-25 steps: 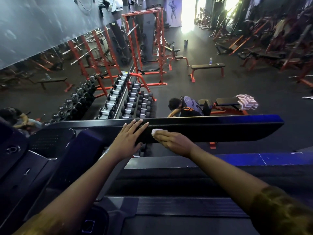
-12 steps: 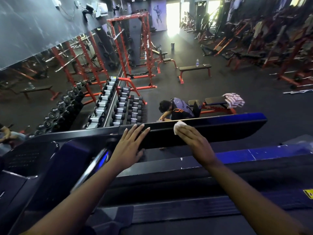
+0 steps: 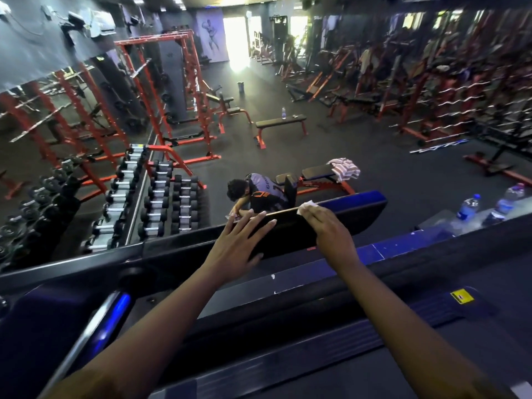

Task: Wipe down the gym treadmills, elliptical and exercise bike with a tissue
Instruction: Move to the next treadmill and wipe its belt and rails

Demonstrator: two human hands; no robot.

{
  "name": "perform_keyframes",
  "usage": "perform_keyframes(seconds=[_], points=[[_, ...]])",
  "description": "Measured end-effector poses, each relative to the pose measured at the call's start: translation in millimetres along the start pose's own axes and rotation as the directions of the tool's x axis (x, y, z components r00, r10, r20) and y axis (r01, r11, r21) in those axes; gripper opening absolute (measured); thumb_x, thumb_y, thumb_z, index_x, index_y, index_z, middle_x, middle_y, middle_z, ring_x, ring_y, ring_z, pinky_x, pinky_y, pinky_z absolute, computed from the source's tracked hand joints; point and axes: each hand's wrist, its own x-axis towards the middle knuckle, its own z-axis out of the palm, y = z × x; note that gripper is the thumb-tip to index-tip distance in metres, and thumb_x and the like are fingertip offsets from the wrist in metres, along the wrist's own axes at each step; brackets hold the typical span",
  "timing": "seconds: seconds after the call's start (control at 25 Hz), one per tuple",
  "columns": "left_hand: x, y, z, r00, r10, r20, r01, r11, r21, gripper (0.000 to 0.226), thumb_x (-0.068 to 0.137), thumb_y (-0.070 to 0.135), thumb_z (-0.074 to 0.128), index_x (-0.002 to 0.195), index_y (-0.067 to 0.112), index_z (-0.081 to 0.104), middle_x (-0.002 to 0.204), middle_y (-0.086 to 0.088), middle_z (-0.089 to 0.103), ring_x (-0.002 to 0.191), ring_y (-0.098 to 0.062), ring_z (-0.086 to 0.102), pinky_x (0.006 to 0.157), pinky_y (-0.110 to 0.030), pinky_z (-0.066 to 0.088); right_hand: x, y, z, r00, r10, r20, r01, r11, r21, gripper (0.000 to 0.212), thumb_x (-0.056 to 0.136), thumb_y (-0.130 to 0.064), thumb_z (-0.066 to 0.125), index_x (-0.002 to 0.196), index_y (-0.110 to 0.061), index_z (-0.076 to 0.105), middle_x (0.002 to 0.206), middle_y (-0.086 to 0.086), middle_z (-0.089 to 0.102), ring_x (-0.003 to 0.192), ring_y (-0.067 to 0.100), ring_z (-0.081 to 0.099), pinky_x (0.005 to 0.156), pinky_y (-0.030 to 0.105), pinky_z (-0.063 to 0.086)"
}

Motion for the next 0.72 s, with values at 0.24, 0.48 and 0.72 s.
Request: perform_keyframes(seconds=[0.24, 0.48, 0.72], points=[[10, 8, 4, 0.999, -0.026, 0.046, 0.026, 1.0, 0.002, 0.077, 0.077, 0.054, 0.04, 0.147, 0.025, 0.026, 0.147, -0.006, 0.043, 0.133, -0.029, 0.044, 0.104, -0.049, 0.038, 2, 45, -26, 0.968, 0.25, 0.0, -0.249, 0.968, -0.039, 0.05, 0.084, 0.009, 0.052, 0.132, -0.005, 0.051, 0.136, 0.011, 0.05, 0.131, 0.024, 0.04, 0.105, 0.044, 0.039], [16, 9, 2, 0.998, -0.03, 0.054, 0.031, 0.999, -0.017, 0.071, 0.082, 0.056, 0.039, 0.146, 0.027, 0.03, 0.147, -0.005, 0.042, 0.133, -0.029, 0.043, 0.104, -0.049, 0.036, -3, 0, 0, 0.998, -0.016, 0.052, 0.015, 0.999, 0.032, 0.043, 0.081, -0.005, 0.046, 0.121, -0.006, 0.061, 0.124, 0.012, 0.06, 0.12, 0.026, 0.054, 0.087, 0.034, 0.049], [76, 31, 2, 0.99, 0.104, 0.1, -0.094, 0.991, -0.096, 0.067, 0.088, 0.054, 0.034, 0.148, 0.025, 0.032, 0.152, -0.005, 0.036, 0.138, -0.029, 0.037, 0.108, -0.053, 0.035, -8, 55, -34, 0.991, 0.132, 0.009, -0.132, 0.991, -0.023, 0.054, 0.076, 0.014, 0.05, 0.126, -0.006, 0.057, 0.131, 0.01, 0.056, 0.124, 0.024, 0.05, 0.092, 0.038, 0.049]])
